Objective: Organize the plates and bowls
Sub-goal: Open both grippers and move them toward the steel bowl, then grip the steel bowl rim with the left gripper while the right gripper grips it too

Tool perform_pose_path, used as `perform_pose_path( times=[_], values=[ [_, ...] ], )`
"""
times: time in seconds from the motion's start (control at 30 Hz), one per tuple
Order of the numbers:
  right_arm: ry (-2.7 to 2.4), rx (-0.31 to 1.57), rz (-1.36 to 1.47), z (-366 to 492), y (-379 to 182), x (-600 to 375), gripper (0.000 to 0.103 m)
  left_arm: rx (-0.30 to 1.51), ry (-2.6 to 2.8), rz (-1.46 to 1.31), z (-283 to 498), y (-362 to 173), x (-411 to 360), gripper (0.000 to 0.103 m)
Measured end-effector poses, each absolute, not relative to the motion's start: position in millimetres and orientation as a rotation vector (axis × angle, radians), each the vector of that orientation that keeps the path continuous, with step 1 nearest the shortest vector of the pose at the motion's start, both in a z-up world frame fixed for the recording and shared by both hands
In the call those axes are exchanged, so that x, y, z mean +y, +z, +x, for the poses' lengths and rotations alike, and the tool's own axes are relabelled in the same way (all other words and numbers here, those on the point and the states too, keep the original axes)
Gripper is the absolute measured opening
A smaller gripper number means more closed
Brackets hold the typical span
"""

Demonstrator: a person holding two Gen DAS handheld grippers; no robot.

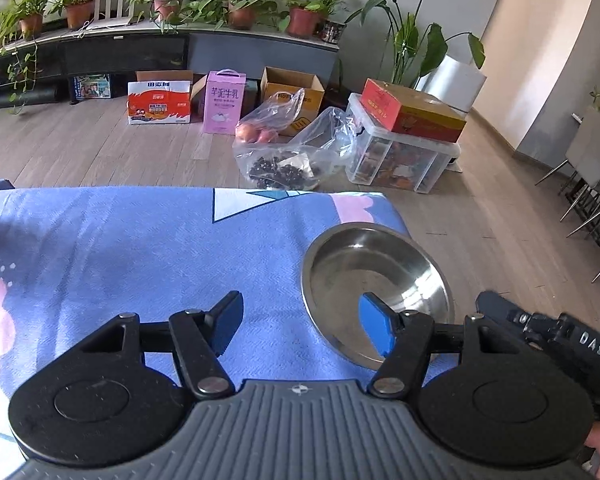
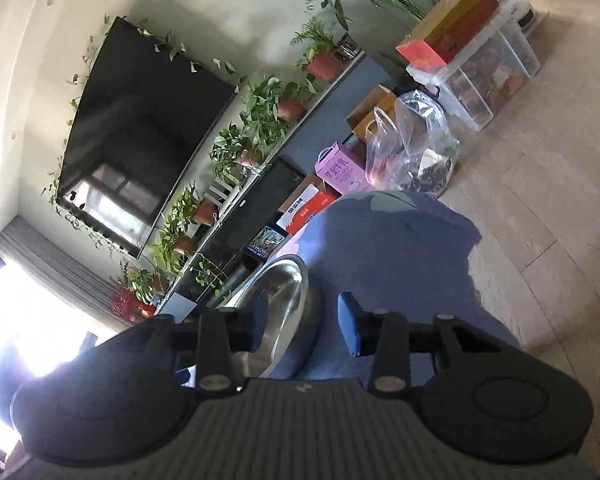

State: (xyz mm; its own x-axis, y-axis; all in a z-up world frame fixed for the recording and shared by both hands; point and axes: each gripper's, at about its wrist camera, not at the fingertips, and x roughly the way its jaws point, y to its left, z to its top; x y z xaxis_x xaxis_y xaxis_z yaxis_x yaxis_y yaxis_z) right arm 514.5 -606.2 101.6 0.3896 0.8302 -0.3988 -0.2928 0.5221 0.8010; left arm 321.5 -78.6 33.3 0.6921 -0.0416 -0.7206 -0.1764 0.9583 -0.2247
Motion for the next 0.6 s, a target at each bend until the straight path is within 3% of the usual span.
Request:
perform_pose_path(
  times=[0.23, 0.5, 0.6],
  values=[
    [0.808, 0.870, 0.730, 520, 108, -601, 0.089, 0.806, 0.108, -0.288, 331, 23, -81, 0.060],
    [0.801, 0.904, 0.694, 525, 100, -597, 0.087, 0.823, 0.124, -0.271, 334, 9, -88, 0.046],
    [0.830, 0.908, 0.690, 523, 101, -590, 0.083, 0.818, 0.124, -0.276, 333, 9, -89, 0.035]
  ],
)
